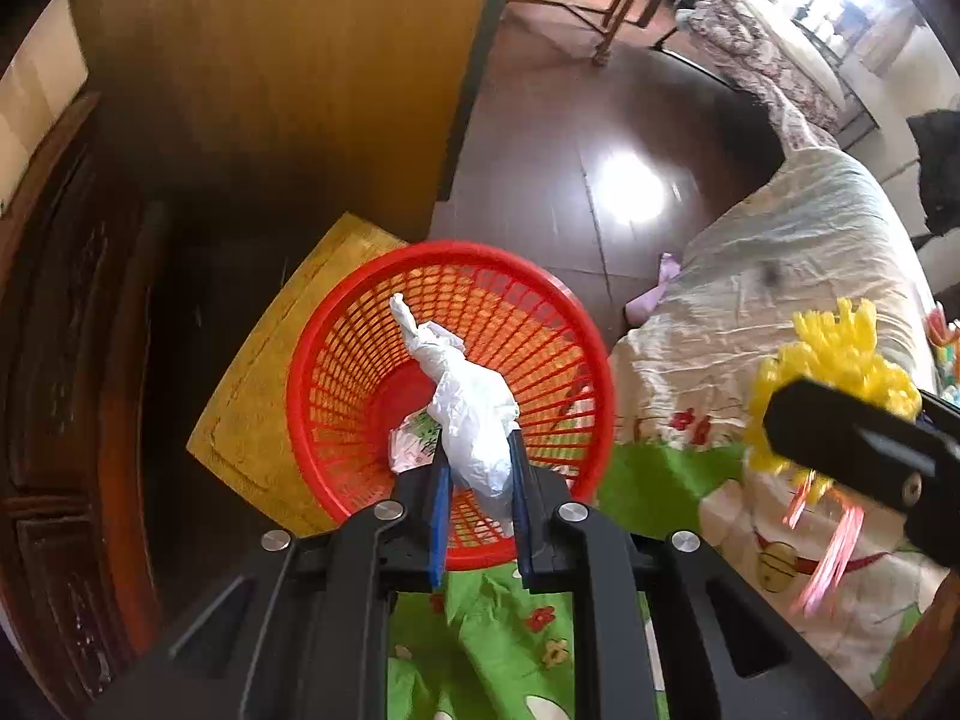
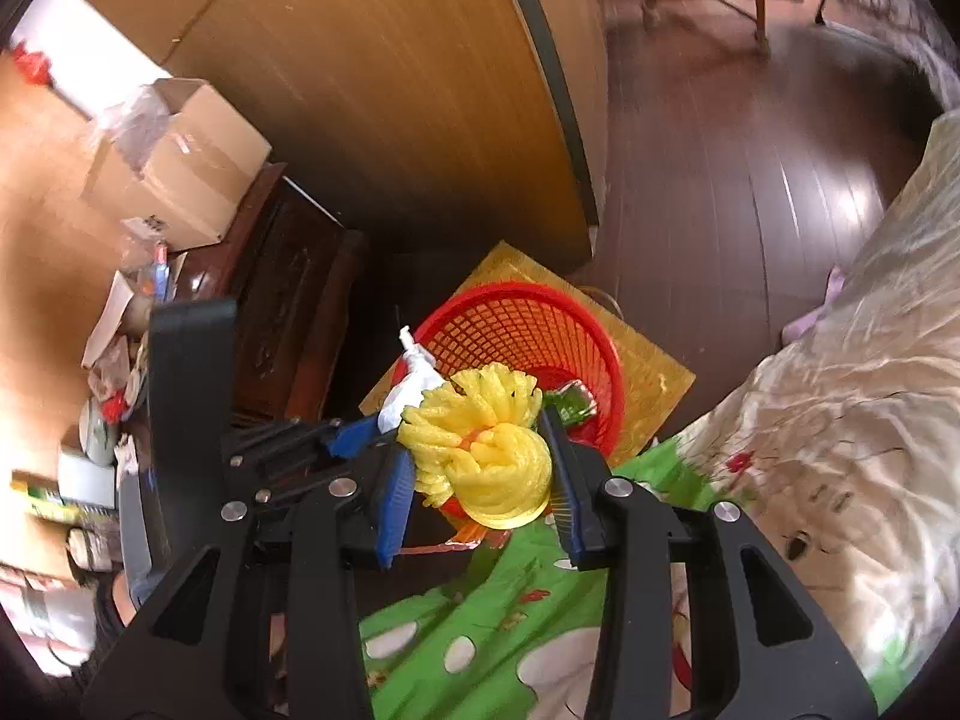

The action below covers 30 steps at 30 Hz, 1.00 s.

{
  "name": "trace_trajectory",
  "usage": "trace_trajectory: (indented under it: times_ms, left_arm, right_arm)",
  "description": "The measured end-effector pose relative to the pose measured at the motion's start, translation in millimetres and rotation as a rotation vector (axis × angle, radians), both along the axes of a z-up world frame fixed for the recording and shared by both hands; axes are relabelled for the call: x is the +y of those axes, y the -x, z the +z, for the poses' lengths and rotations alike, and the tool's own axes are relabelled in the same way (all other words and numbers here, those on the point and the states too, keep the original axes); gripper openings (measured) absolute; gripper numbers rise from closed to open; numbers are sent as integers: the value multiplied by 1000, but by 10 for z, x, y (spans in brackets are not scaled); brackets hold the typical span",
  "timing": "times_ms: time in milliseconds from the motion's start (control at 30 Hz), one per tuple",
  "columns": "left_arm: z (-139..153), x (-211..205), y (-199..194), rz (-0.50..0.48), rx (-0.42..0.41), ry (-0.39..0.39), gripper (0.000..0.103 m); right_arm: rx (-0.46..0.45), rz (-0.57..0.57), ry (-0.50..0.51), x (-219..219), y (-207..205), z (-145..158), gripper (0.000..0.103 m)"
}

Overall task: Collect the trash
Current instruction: 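Carry tissue and yarn ball to the red wastebasket and open both grippers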

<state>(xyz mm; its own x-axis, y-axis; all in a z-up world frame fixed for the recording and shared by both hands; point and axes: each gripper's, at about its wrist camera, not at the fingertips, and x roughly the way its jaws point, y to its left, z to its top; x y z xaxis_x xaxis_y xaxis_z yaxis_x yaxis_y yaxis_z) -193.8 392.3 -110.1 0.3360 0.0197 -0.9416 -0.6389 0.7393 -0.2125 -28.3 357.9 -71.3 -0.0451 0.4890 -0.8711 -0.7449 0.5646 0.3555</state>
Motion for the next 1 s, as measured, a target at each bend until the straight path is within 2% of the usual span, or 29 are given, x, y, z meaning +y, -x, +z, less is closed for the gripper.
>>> trace_trajectory:
  times_ms: [200,400,500,567,633,767,900,1000]
  left_arm:
    - [-203,185,78,66,27,30,18]
    - [-235,268,121,102,34,37,28]
    - [-217,258,113,104,41,25,37]
    - [-182,245,111,108,41,21,39]
    - [-140,224,113,112,33,15,51]
    - [-39,166,77,98,28,-8,55]
    - [77,97,35,95,16,-17,63]
    - [183,20,-1,95,5,-54,70]
  right_arm:
    - [27,29,47,229,-10,-266,42]
    - [30,33,67,286,-50,-361,54]
    - [40,10,49,241,-102,-345,56]
    - [47,1,38,209,-122,-330,56]
    - [51,-12,31,166,-142,-318,57]
    - [67,-50,-3,51,-194,-241,57]
    - [34,-56,-29,-45,-198,-75,58]
    - [24,-85,-69,-202,-247,89,64]
